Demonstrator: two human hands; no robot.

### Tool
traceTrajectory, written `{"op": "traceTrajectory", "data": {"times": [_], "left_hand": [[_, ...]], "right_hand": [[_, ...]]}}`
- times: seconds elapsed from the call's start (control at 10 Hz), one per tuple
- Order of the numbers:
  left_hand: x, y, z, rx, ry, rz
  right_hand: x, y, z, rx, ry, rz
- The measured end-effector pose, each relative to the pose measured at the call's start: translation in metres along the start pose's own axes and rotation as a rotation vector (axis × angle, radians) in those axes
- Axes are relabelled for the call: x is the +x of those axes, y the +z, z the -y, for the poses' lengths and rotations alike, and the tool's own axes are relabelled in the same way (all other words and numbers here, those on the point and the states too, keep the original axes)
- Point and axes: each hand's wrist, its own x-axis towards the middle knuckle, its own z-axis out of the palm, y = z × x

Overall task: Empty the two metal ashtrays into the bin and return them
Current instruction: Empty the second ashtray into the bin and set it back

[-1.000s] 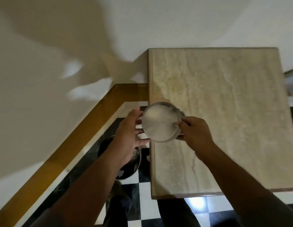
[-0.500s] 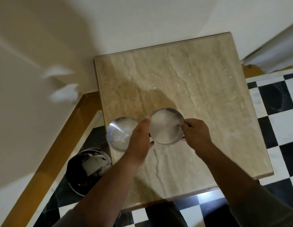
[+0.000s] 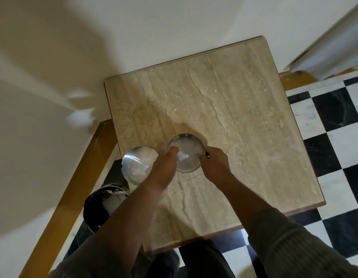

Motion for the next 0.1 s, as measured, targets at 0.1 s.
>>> {"op": "traceTrajectory", "data": {"times": [0.1], "left_hand": [[-0.0208,-0.0056,-0.0080,0.120,0.056,-0.005]], "right_hand": [[-0.0166,-0.0103,0.0060,0.012,-0.012,0.001]]}}
